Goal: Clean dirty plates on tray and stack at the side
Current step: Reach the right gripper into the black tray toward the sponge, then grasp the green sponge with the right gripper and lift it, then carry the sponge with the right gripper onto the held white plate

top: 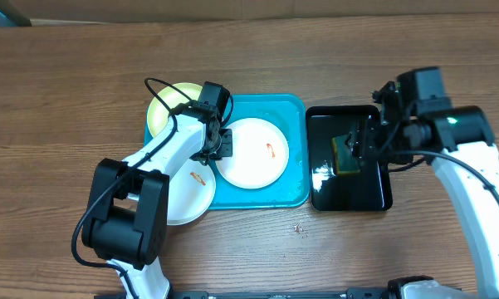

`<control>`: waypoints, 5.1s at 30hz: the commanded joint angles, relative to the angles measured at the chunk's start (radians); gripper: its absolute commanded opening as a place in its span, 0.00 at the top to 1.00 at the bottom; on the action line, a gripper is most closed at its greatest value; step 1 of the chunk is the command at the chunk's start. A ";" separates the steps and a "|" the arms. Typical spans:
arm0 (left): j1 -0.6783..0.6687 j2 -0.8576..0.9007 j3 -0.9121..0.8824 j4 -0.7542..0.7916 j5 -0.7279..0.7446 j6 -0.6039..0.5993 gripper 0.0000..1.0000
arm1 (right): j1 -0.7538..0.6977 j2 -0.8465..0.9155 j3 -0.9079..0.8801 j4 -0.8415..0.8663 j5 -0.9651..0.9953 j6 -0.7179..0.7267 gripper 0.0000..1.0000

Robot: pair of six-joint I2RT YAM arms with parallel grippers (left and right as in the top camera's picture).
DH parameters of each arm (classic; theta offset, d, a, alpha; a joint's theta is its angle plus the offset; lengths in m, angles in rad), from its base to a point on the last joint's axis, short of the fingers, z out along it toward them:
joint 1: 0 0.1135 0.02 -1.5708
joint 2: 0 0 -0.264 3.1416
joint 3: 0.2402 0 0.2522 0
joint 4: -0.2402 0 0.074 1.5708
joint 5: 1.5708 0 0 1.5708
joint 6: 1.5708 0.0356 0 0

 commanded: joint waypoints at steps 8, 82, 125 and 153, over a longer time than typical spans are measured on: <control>-0.002 0.008 -0.009 0.004 -0.013 -0.006 0.87 | 0.134 0.182 0.019 0.022 0.365 0.100 0.28; -0.002 0.008 -0.008 -0.008 -0.003 -0.006 0.82 | 0.109 0.449 -0.009 0.388 0.311 0.088 0.78; -0.002 0.008 -0.008 -0.013 0.012 -0.006 0.69 | 0.109 0.392 -0.331 0.592 0.364 0.088 0.96; -0.002 0.008 -0.008 -0.007 0.031 -0.006 0.96 | 0.110 0.245 -0.010 0.196 0.450 -0.043 0.96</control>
